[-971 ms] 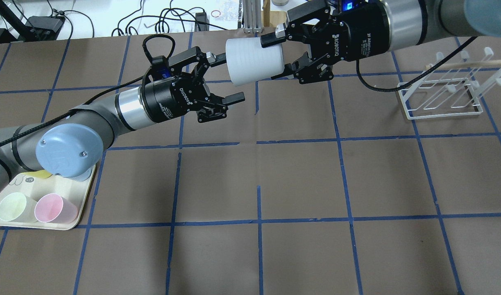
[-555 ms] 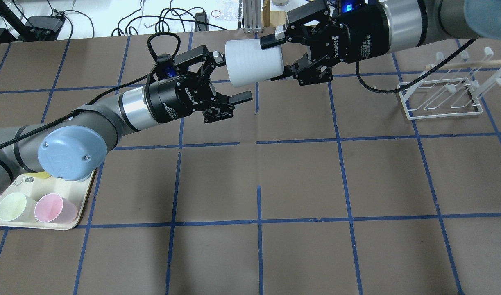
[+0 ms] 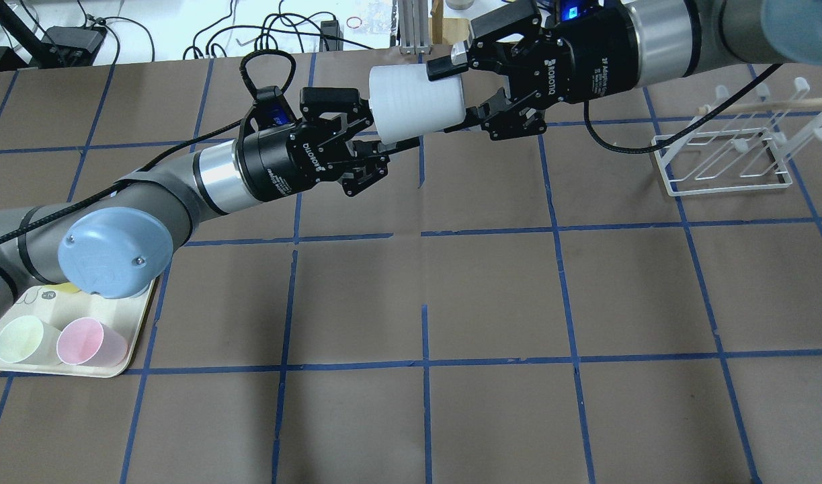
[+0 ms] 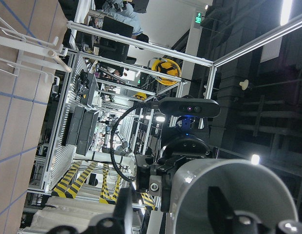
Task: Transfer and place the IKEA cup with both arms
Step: 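Close the left gripper on the white cup and open the right gripper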
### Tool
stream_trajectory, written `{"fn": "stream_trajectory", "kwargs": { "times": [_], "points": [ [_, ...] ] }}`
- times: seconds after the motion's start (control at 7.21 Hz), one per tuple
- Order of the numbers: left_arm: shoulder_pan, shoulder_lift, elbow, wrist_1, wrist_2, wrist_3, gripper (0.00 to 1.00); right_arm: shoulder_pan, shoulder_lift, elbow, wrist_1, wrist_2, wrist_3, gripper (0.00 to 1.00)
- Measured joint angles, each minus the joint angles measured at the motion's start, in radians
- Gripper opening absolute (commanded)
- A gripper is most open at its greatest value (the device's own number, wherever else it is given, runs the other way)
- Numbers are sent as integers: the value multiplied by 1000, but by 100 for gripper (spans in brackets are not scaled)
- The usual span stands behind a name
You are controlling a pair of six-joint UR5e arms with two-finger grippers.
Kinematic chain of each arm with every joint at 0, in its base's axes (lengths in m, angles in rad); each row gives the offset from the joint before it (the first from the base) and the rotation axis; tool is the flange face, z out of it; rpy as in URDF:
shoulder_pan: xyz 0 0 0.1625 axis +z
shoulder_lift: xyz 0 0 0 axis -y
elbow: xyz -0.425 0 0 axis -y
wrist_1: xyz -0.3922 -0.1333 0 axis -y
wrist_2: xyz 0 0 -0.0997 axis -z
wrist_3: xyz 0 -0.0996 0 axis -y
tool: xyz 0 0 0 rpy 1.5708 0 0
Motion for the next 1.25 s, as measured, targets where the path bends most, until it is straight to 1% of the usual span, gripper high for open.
{"fn": "stream_trajectory", "kwargs": {
  "times": [0.14, 0.28, 0.97, 1.11, 1.25],
  "points": [
    [1, 6, -2, 0, 0, -1, 0, 0, 0, 0, 0, 0, 0, 89],
    [2, 13, -3, -1, 0, -3, 0, 0, 0, 0, 0, 1, 1, 100],
    [7, 34, -5, -3, 3, -5, 0, 0, 2, -1, 0, -8, 4, 100],
    [15, 40, -1, -6, 18, -9, 0, -2, 4, -5, 0, -8, 14, 100],
    [31, 47, -1, -7, 55, -16, 0, -9, 5, -14, -4, -9, 40, 100]
  ]
}}
